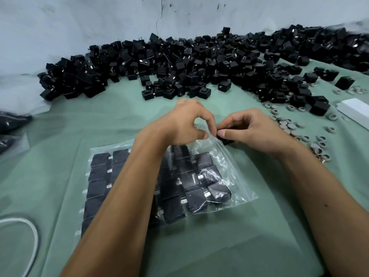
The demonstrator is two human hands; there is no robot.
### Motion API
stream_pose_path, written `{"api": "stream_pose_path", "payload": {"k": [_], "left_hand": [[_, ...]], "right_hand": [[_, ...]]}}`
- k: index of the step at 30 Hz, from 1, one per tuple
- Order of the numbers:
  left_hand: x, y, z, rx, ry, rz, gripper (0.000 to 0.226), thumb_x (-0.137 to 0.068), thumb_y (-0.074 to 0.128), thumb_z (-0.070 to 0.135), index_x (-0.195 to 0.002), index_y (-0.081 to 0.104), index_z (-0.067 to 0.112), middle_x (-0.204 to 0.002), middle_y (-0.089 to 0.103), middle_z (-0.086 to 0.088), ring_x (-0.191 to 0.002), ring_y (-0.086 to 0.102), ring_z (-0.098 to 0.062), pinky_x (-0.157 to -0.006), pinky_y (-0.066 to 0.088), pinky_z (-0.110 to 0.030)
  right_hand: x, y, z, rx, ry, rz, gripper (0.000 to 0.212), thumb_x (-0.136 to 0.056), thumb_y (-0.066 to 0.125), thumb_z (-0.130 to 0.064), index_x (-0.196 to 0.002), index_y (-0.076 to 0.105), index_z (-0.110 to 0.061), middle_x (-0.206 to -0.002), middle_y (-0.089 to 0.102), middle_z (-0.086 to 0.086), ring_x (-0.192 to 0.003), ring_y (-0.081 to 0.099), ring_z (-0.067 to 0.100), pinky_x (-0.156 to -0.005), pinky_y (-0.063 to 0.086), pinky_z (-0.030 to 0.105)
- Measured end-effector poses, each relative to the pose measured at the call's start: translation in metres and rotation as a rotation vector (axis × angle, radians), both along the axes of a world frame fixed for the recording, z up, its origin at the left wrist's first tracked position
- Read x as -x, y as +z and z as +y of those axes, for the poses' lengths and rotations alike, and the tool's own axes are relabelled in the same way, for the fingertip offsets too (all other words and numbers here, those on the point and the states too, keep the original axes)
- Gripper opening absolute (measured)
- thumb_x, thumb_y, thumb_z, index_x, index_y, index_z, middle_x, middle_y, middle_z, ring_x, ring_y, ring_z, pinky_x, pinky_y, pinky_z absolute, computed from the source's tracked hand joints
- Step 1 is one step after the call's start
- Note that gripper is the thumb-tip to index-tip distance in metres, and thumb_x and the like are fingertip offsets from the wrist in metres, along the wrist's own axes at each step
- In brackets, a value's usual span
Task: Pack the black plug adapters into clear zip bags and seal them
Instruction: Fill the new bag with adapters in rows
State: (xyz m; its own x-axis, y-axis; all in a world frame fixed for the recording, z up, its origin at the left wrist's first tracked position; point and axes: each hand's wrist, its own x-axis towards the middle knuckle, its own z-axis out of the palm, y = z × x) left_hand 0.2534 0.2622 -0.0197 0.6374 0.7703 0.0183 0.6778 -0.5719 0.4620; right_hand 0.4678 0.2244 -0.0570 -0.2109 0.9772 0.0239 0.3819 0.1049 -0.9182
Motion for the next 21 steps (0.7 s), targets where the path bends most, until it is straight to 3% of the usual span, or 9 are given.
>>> {"api": "stream_pose_path", "payload": {"k": [3, 6, 9, 11, 14, 17, 21], "left_hand": [[0.002, 0.004, -0.001, -0.045, -0.011, -0.06, 0.014, -0.086, 0.08, 0.021, -0.094, 0.079, 0.032, -0.121, 0.059, 0.003, -0.126, 0.037, -0.011, -0.098, 0.019, -0.022], [0.005, 0.008, -0.001, -0.027, -0.012, -0.131, 0.013, -0.084, 0.082, 0.02, -0.092, 0.079, 0.031, -0.123, 0.058, 0.007, -0.125, 0.04, -0.006, -0.111, 0.027, -0.034], [0.007, 0.009, -0.001, -0.009, -0.003, -0.166, 0.015, -0.084, 0.083, 0.021, -0.09, 0.079, 0.033, -0.125, 0.056, 0.01, -0.131, 0.042, -0.009, -0.115, 0.032, -0.041], [0.007, 0.008, -0.002, -0.013, -0.009, -0.171, 0.016, -0.084, 0.083, 0.02, -0.091, 0.079, 0.034, -0.122, 0.057, 0.013, -0.129, 0.044, -0.006, -0.116, 0.032, -0.042], [0.006, 0.007, -0.001, -0.001, 0.015, -0.185, 0.017, -0.085, 0.082, 0.02, -0.096, 0.079, 0.033, -0.121, 0.057, 0.01, -0.126, 0.048, -0.008, -0.113, 0.037, -0.04], [0.007, 0.007, 0.001, 0.014, 0.06, -0.214, 0.014, -0.089, 0.078, 0.02, -0.1, 0.078, 0.028, -0.109, 0.058, 0.018, -0.119, 0.053, -0.009, -0.102, 0.045, -0.034], [0.017, 0.006, 0.007, -0.004, 0.188, -0.197, 0.013, -0.09, 0.075, 0.017, -0.095, 0.075, 0.029, -0.106, 0.064, 0.015, -0.109, 0.061, -0.014, -0.09, 0.049, -0.03]], "right_hand": [[0.005, -0.002, -0.001, 0.019, 0.031, 0.042, 0.009, -0.09, 0.076, -0.008, -0.097, 0.077, -0.002, -0.078, 0.073, 0.015, -0.06, 0.06, 0.017, -0.06, 0.051, 0.029], [0.009, -0.003, -0.003, 0.025, 0.076, 0.035, 0.011, -0.089, 0.077, -0.009, -0.096, 0.077, -0.001, -0.076, 0.07, 0.023, -0.055, 0.054, 0.019, -0.052, 0.046, 0.029], [0.018, -0.007, -0.003, -0.019, 0.088, 0.036, 0.021, -0.085, 0.08, -0.021, -0.095, 0.078, -0.002, -0.086, 0.076, 0.02, -0.071, 0.065, 0.036, -0.071, 0.055, 0.054], [0.025, -0.011, -0.004, -0.056, 0.082, 0.049, 0.025, -0.084, 0.081, -0.022, -0.094, 0.078, 0.0, -0.088, 0.077, 0.019, -0.083, 0.072, 0.041, -0.085, 0.056, 0.06], [0.032, -0.017, -0.002, -0.109, 0.076, 0.051, 0.017, -0.088, 0.08, -0.018, -0.095, 0.08, -0.003, -0.09, 0.079, 0.013, -0.087, 0.076, 0.033, -0.092, 0.058, 0.05], [0.035, -0.021, 0.0, -0.122, 0.084, 0.038, 0.013, -0.088, 0.081, -0.016, -0.096, 0.081, -0.006, -0.088, 0.08, 0.002, -0.085, 0.076, 0.015, -0.082, 0.057, 0.028], [0.036, -0.023, 0.002, -0.12, 0.124, 0.035, 0.015, -0.089, 0.08, -0.021, -0.093, 0.081, -0.007, -0.088, 0.079, 0.004, -0.081, 0.073, 0.016, -0.075, 0.055, 0.025]]}}
